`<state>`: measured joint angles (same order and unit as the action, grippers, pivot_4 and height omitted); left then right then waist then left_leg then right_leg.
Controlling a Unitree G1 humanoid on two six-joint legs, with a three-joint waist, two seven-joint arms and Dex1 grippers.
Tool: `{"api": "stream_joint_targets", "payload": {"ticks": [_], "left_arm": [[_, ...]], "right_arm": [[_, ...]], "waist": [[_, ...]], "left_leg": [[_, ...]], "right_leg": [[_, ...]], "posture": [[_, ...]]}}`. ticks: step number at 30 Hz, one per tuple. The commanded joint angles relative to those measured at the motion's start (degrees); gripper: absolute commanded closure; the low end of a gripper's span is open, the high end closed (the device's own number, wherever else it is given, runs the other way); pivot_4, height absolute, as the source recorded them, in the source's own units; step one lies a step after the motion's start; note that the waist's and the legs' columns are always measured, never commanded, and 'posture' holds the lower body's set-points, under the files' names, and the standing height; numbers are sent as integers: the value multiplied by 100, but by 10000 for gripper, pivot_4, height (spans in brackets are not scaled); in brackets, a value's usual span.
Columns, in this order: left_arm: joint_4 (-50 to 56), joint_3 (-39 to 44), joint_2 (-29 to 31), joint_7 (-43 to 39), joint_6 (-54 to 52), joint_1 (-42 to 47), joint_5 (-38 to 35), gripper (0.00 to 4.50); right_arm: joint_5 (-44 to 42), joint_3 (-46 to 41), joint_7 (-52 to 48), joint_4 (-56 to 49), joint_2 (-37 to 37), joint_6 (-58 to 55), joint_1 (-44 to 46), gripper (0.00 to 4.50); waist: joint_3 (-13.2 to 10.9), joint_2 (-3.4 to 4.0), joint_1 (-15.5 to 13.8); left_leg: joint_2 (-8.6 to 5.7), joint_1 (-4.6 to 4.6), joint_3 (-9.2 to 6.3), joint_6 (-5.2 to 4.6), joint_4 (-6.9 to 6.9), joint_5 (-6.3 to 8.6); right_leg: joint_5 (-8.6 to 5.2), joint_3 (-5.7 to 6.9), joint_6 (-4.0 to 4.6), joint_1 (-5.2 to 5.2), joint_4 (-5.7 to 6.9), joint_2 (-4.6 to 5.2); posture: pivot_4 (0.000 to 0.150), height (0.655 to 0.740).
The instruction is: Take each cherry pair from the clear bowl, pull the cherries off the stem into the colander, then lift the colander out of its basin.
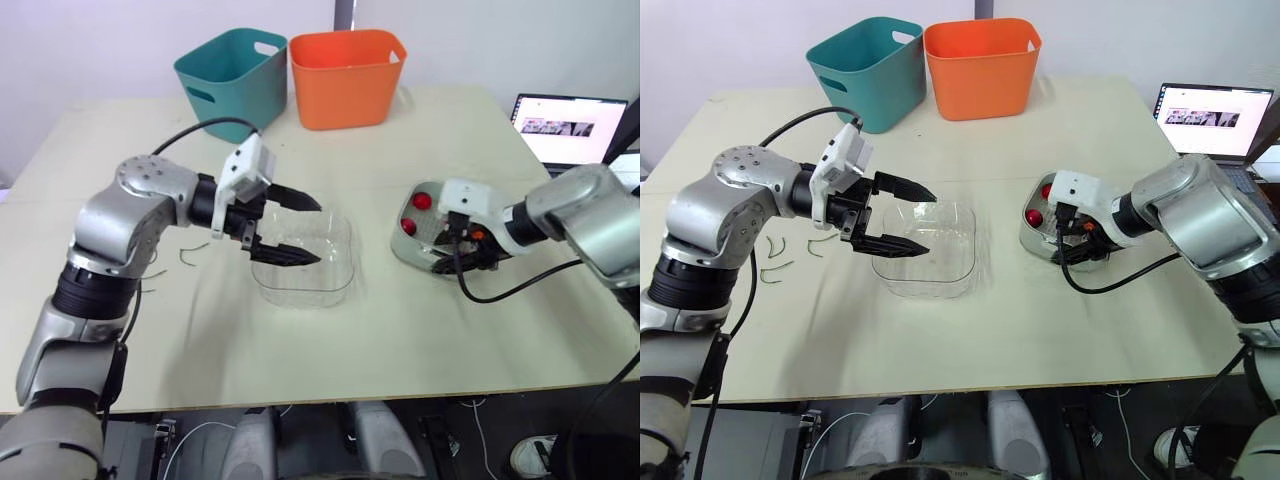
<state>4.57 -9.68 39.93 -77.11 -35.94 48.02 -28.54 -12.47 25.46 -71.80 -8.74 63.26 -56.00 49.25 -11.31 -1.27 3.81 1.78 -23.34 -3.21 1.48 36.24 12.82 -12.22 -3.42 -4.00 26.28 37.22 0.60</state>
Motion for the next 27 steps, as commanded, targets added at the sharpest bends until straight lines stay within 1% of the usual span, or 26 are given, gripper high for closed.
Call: {"api": "stream_joint_targets", "payload": {"ticks": [1, 9, 12, 18, 27], "left_arm": [[43, 193, 51, 34, 86, 100, -29, 0], [-22, 214, 51, 70, 116, 103, -28, 0], [-51, 217, 34, 89, 119, 115, -42, 0], [-102, 249, 18, 130, 121, 142, -63, 0], [-219, 288, -6, 159, 183, 181, -43, 0]], "right_arm": [[67, -173, 38, -104, -37, -35, 40, 15965], [75, -191, 75, -162, -72, -142, 36, 15965], [103, -179, 129, -163, -91, -190, 35, 21541], [171, -150, 207, -145, -100, -244, 55, 40934], [146, -229, 189, -270, -10, -312, 84, 40931]], "waist": [[0, 0, 4], [0, 0, 2], [0, 0, 2], [0, 0, 6], [0, 0, 7]], "left_leg": [[0, 0, 0, 0, 0, 0], [0, 0, 0, 0, 0, 0], [0, 0, -1, 0, 0, 0], [0, 0, -1, 0, 0, 0], [0, 2, -1, 0, 0, 0]], "right_leg": [[0, 0, 0, 0, 0, 0], [1, 0, 0, 0, 1, 0], [1, 0, 0, 0, 1, 0], [1, 0, 0, 0, 2, 0], [1, 0, 0, -2, 2, 0]], "posture": [[1500, 7400], [1500, 7400], [1500, 7400], [1500, 7400], [1500, 7400]]}}
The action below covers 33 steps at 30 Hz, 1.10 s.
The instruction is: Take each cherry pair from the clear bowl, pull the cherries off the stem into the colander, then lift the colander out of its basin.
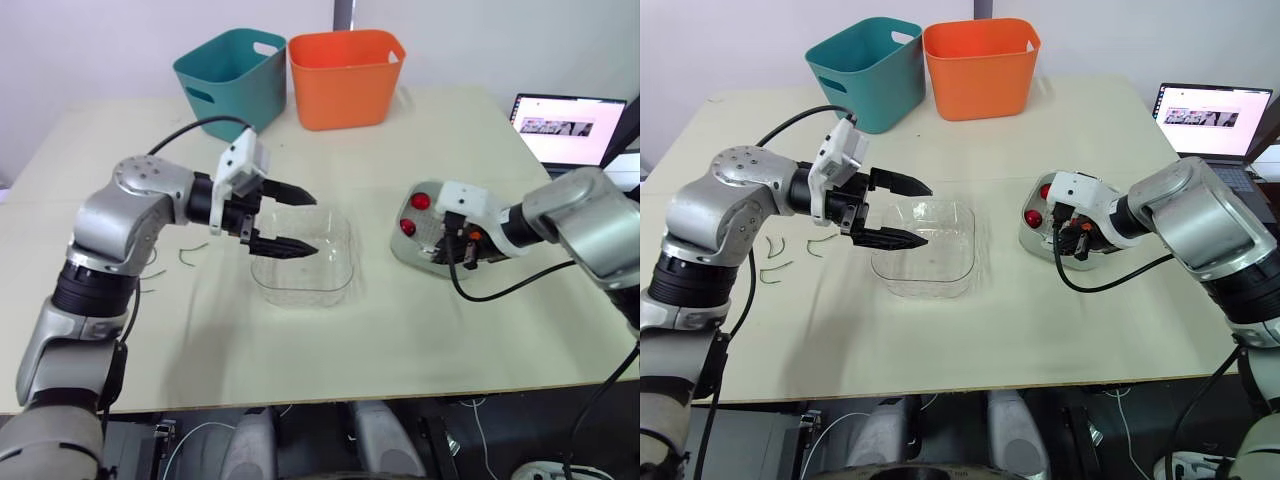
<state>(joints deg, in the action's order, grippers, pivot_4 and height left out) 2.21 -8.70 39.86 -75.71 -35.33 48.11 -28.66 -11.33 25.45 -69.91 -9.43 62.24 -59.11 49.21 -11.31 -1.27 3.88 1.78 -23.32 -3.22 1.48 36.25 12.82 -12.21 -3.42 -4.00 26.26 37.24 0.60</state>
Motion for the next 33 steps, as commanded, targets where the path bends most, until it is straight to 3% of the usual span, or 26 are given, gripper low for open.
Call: {"api": "stream_joint_targets", "payload": {"ticks": [1, 33], "left_arm": [[8, 190, -5, 19, 138, 166, -21, 0], [-570, 176, -63, -64, 555, 174, 237, 0]], "right_arm": [[36, -257, 10, -217, 111, 0, 103, 40931], [76, -593, -237, -388, 633, 62, 820, 40931]], "waist": [[0, 0, 0], [-1, 1, 7]], "left_leg": [[0, 0, 0, 0, 0, 0], [0, 0, 1, 0, 1, 0]], "right_leg": [[0, 0, 0, 0, 0, 0], [0, -1, 0, 2, 1, 0]], "posture": [[1500, 7400], [1500, 7400]]}}
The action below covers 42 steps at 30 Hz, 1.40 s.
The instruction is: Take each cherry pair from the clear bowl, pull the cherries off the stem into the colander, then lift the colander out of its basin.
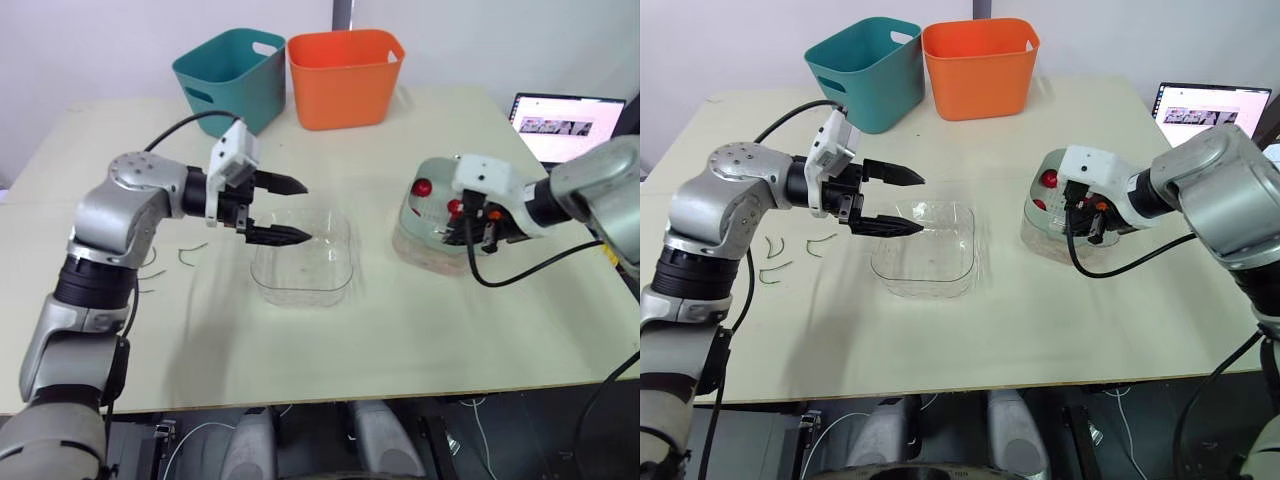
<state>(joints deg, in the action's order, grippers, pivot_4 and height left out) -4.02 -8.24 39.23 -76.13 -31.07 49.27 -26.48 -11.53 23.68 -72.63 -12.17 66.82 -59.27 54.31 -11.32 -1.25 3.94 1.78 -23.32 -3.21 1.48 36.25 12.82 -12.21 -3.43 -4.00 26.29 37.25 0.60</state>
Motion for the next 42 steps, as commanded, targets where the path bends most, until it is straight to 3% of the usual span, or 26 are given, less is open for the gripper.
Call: {"api": "stream_joint_targets", "payload": {"ticks": [1, 14, 30, 36, 42], "left_arm": [[33, 124, -4, -22, 152, 51, 29, 0], [-374, 162, -76, -39, 449, 99, 189, 0], [-719, 291, 67, -58, 605, 269, 309, 0], [-1186, 415, 140, -7, 645, 472, 386, 0], [-1574, 656, 328, -148, 501, 693, 255, 0]], "right_arm": [[91, -423, 17, -130, 195, 70, 342, 40931], [18, -429, -439, 19, 333, -59, 949, 40931], [121, -332, -620, 324, 251, 54, 953, 40931], [381, -136, -665, 1257, -350, 627, 1554, 40931], [791, 184, -701, 2631, -1417, 1672, 2162, 40931]], "waist": [[0, 0, 2], [0, 0, -7], [0, 0, -8], [0, 0, 16], [0, 1, 8]], "left_leg": [[0, 0, 0, 0, 0, 0], [0, 0, 0, 0, -1, 0], [0, -1, 0, 0, -1, 0], [0, 0, 1, 0, -1, 0], [0, 0, 0, 0, -3, 0]], "right_leg": [[0, 0, 0, 0, 0, 0], [0, 0, 0, 1, 0, 0], [0, 1, 0, 1, 0, 1], [1, 0, 0, 3, 3, 0], [4, 1, 4, 5, 9, -1]], "posture": [[1500, 7400], [1500, 7400], [1500, 7400], [1500, 7400], [1500, 7400]]}}
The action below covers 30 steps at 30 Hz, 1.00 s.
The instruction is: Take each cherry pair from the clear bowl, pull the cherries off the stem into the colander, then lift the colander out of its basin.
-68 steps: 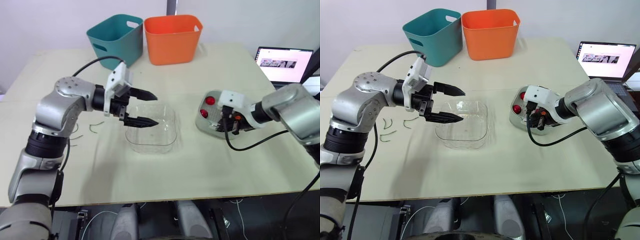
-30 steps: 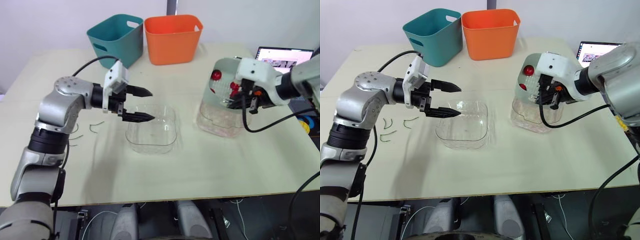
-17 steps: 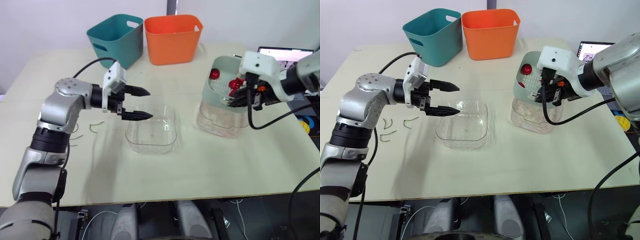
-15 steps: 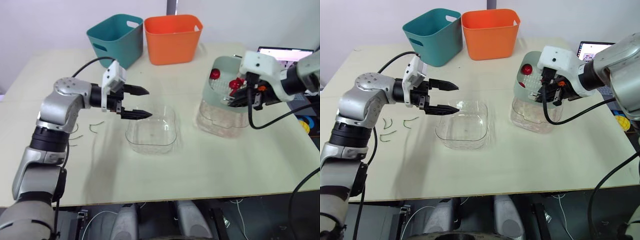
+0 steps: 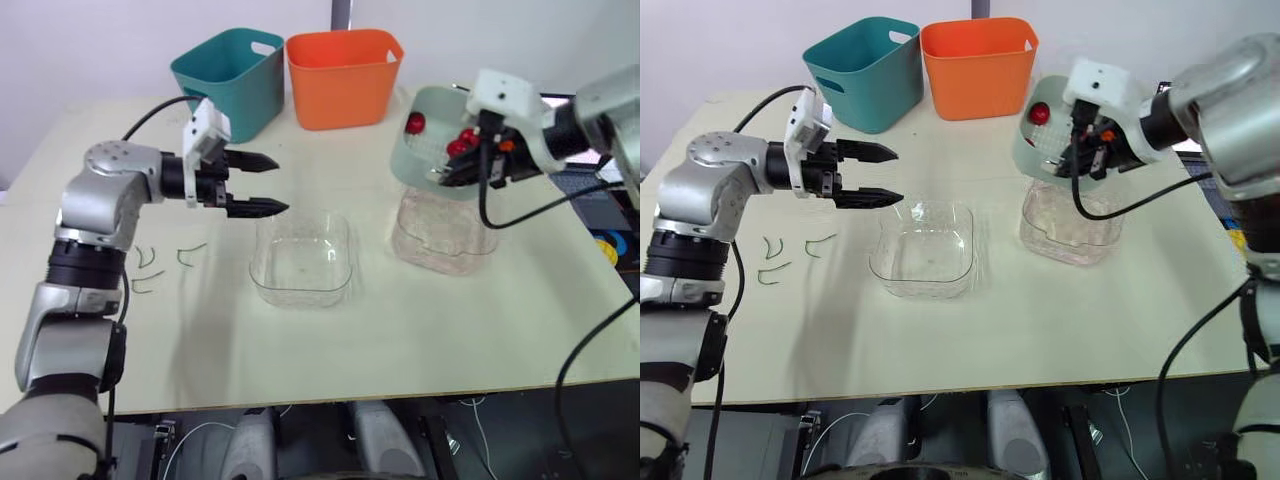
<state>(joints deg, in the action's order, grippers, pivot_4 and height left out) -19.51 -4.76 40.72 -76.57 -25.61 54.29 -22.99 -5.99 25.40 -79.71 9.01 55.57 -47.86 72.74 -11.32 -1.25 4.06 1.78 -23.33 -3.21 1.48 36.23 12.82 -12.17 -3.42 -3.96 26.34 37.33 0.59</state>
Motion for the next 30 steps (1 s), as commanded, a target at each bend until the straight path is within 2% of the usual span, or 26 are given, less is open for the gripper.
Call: {"api": "stream_joint_targets", "payload": {"ticks": [1, 8, 15, 21, 30], "left_arm": [[-16, 352, 228, -143, -113, 195, -141, 0], [249, 536, 474, -122, -373, 5, -170, 0], [832, 705, 671, 1, -679, -473, -306, 0], [1182, 756, 861, 77, -717, -907, -283, 0], [1108, 701, 960, 155, -452, -1122, -111, 0]], "right_arm": [[295, 42, 30, 795, -522, 745, 408, 40931], [654, 104, -34, 2528, -1880, 2435, 732, 40931], [1156, 151, 83, 4333, -2838, 4020, 971, 40931], [1581, 115, 264, 5345, -3191, 4625, 1166, 40931], [1868, -64, 339, 6053, -3389, 4703, 1238, 40931]], "waist": [[0, 0, -2], [0, 0, -3], [0, 1, 1], [-1, 1, 2], [-1, 1, 9]], "left_leg": [[0, -1, 0, 0, 1, 0], [0, -3, -3, 1, 1, -1], [0, -2, -7, 4, 1, -3], [0, -2, -11, 5, 0, -3], [-1, -1, -13, 5, 0, -3]], "right_leg": [[0, 0, 0, 0, 0, 0], [10, 2, 15, 2, 5, 1], [11, 4, 16, 1, 9, 2], [11, 7, 16, 2, 13, 2], [11, 9, 17, 0, 14, 1]], "posture": [[1500, 7400], [1500, 7400], [1500, 7400], [1500, 7400], [1500, 7400]]}}
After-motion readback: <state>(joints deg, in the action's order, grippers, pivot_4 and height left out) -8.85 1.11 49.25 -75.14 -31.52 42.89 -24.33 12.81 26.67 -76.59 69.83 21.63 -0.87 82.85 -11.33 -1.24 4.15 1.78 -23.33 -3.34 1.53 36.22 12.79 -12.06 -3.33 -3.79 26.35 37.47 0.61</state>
